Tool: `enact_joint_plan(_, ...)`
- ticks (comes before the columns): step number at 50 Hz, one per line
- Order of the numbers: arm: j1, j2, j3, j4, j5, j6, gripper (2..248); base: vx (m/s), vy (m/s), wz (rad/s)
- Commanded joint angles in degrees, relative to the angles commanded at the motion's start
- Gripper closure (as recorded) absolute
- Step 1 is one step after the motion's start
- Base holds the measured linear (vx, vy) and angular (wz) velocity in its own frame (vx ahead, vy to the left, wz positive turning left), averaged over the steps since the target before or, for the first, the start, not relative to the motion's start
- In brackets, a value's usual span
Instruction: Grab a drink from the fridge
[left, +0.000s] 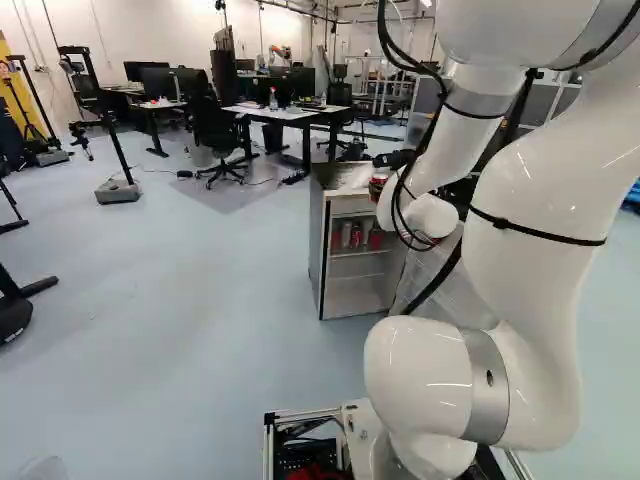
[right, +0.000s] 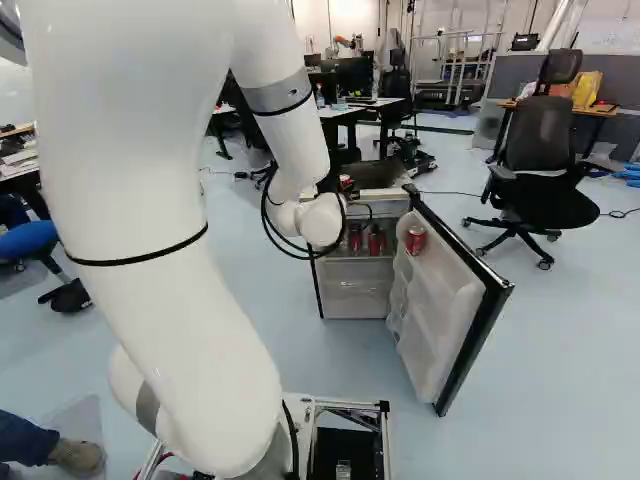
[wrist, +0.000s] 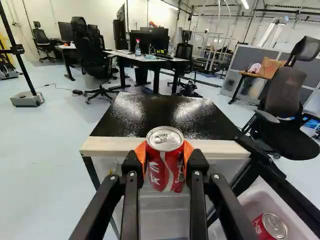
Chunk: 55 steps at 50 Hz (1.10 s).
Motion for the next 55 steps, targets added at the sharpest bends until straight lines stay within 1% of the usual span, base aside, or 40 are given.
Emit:
enact_joint_plan(34,0.83,0.81,-4.16,0.00,-2.33,0.00,156,0.000,0.000,0.000)
enact_joint_plan(55,1.38,-1.84,-7.16,0.00,-3.73,0.00,156,0.000,0.000,0.000)
